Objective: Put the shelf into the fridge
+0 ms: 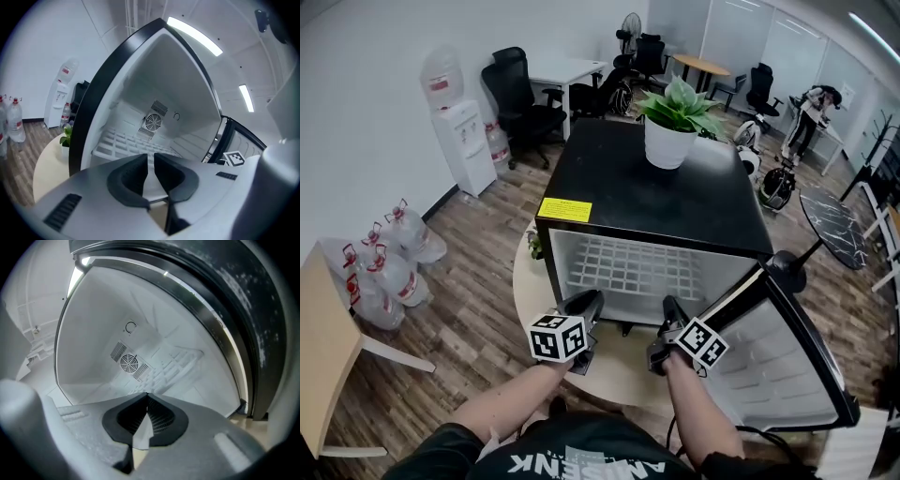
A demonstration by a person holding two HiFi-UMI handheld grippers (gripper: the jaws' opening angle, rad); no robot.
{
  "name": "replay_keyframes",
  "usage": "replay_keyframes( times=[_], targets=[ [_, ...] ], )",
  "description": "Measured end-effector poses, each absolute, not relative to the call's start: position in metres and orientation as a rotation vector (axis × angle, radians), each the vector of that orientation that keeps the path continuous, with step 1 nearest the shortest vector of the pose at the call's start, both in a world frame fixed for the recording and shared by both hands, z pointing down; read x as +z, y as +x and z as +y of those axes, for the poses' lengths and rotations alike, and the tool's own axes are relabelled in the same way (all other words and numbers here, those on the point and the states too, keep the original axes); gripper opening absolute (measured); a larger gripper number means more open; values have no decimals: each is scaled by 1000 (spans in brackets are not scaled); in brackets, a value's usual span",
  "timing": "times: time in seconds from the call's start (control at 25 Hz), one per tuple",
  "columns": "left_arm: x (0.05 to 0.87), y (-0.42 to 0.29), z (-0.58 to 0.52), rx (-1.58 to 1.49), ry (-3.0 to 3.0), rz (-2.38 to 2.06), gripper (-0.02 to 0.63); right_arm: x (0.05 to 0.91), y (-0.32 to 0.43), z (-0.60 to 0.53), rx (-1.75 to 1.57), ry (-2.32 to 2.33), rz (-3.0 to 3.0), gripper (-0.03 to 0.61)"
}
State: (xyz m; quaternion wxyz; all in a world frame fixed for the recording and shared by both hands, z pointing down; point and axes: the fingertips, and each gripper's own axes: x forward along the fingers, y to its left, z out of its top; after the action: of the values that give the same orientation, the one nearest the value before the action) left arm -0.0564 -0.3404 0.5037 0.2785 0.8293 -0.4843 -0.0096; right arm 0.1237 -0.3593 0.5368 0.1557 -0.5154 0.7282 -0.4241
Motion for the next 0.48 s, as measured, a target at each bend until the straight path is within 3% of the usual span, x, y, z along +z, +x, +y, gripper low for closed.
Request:
replay_keyframes(
  times=[0.48],
  targets=[
    [439,-80,-282,-18,2462,-1310,3,461,96,-302,-955,-1323,2441,6]
  ],
)
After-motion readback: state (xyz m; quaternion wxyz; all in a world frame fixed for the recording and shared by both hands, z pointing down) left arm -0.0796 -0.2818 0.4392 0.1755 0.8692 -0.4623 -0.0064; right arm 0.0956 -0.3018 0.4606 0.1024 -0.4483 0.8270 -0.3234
